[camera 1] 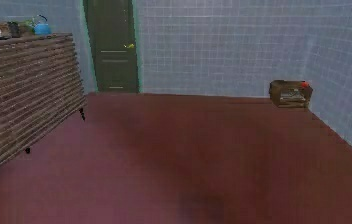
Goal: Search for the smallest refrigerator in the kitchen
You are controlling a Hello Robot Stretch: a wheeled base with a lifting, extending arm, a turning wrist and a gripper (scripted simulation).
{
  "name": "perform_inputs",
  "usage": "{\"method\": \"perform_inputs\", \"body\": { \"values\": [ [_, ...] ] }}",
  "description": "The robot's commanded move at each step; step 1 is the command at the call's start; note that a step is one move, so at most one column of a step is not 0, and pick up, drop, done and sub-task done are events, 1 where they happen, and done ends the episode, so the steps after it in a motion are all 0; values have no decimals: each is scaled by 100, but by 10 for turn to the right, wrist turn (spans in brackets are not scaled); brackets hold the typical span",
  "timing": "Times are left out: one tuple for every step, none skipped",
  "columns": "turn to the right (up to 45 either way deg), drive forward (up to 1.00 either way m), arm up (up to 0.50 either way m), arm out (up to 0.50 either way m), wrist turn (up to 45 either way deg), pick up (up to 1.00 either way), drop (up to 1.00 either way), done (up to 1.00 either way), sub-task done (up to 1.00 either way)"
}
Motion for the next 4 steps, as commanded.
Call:
{"method": "perform_inputs", "body": {
  "values": [
    [270, 0, 0, 0, 0, 0, 0, 0, 0],
    [0, 100, 0, 0, 0, 0, 0, 0, 0],
    [0, 100, 0, 0, 0, 0, 0, 0, 0],
    [0, 85, 0, 0, 0, 0, 0, 0, 0]
  ]
}}
